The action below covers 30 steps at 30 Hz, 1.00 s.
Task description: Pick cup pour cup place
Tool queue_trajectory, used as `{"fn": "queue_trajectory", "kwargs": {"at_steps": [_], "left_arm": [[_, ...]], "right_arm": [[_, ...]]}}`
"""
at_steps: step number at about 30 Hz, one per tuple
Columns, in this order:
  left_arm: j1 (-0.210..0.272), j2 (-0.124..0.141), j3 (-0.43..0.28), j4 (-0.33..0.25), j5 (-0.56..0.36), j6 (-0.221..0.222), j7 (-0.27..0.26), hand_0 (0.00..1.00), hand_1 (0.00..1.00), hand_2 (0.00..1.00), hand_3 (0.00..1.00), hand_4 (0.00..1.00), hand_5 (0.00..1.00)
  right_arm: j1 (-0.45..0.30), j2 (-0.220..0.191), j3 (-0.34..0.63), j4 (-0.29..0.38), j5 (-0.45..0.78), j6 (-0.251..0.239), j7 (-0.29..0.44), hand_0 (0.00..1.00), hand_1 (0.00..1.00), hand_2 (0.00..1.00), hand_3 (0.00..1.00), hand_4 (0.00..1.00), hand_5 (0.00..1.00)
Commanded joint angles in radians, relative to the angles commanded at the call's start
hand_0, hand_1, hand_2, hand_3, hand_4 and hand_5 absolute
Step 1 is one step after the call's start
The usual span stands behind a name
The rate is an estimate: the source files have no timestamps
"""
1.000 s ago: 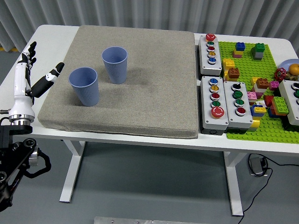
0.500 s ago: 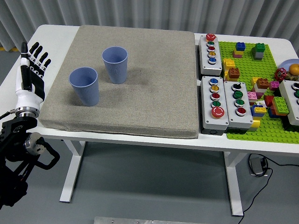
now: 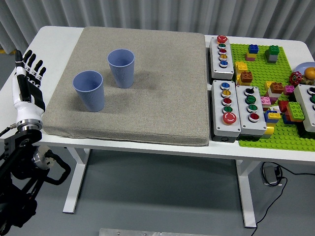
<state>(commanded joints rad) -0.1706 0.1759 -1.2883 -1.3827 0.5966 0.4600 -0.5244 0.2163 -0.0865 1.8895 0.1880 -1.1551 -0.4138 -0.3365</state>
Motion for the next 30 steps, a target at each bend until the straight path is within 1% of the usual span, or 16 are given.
{"fn": "queue_trajectory", "kwargs": {"at_steps": [2, 3, 5, 8, 12, 21, 23, 24, 27, 30], "left_arm": [[0.002, -0.006, 0.011, -0.026, -0.022, 0.069, -0.051, 0.838, 0.867, 0.904, 0.853, 0.917, 0.901], [0.002, -0.006, 0.012, -0.032, -0.016, 0.089, -0.060, 0.838, 0.867, 0.904, 0.853, 0.917, 0.901], [0.000, -0.007, 0.011, -0.038, -0.008, 0.104, -0.066, 0.838, 0.867, 0.904, 0.853, 0.917, 0.901], [-0.002, -0.006, 0.007, -0.037, -0.007, 0.103, -0.064, 0.842, 0.869, 0.910, 0.853, 0.915, 0.896], [-0.004, -0.009, 0.002, -0.033, -0.001, 0.088, -0.051, 0.842, 0.870, 0.908, 0.852, 0.912, 0.891], [0.007, -0.011, -0.003, -0.036, 0.003, 0.088, -0.052, 0.842, 0.870, 0.908, 0.848, 0.901, 0.876], [0.006, -0.011, -0.004, -0.039, 0.017, 0.089, -0.044, 0.842, 0.870, 0.908, 0.848, 0.901, 0.876], [0.006, -0.012, -0.004, -0.040, 0.020, 0.090, -0.043, 0.841, 0.869, 0.906, 0.847, 0.895, 0.846], [0.004, -0.015, -0.005, -0.040, 0.077, 0.091, -0.010, 0.841, 0.869, 0.906, 0.847, 0.895, 0.846], [0.006, -0.017, -0.006, -0.038, 0.074, 0.090, -0.009, 0.842, 0.870, 0.907, 0.846, 0.888, 0.843]], "right_arm": [[0.002, -0.001, 0.000, 0.000, -0.002, 0.001, 0.000, 0.669, 0.548, 0.493, 0.537, 0.002, 0.256], [0.003, -0.001, 0.000, 0.000, -0.002, 0.001, 0.001, 0.669, 0.548, 0.493, 0.537, 0.002, 0.256], [0.005, -0.001, -0.001, 0.000, 0.000, 0.001, 0.002, 0.669, 0.548, 0.493, 0.537, 0.002, 0.256], [0.007, -0.001, -0.004, -0.001, 0.007, -0.001, 0.004, 0.669, 0.548, 0.493, 0.537, 0.002, 0.256], [0.009, 0.000, -0.006, -0.001, 0.016, -0.004, 0.006, 0.670, 0.548, 0.492, 0.538, 0.002, 0.256], [0.002, 0.003, 0.011, 0.001, -0.001, -0.010, 0.006, 0.669, 0.548, 0.493, 0.537, 0.002, 0.258], [0.003, 0.003, 0.013, 0.001, -0.001, -0.012, 0.008, 0.669, 0.548, 0.493, 0.537, 0.002, 0.258], [0.003, 0.003, 0.013, 0.001, 0.000, -0.013, 0.008, 0.669, 0.548, 0.493, 0.538, 0.002, 0.258], [0.003, 0.004, 0.013, 0.002, 0.000, -0.015, 0.008, 0.669, 0.548, 0.493, 0.538, 0.002, 0.258], [0.003, 0.005, 0.011, 0.001, 0.002, -0.017, 0.010, 0.669, 0.548, 0.492, 0.538, 0.002, 0.257]]}}
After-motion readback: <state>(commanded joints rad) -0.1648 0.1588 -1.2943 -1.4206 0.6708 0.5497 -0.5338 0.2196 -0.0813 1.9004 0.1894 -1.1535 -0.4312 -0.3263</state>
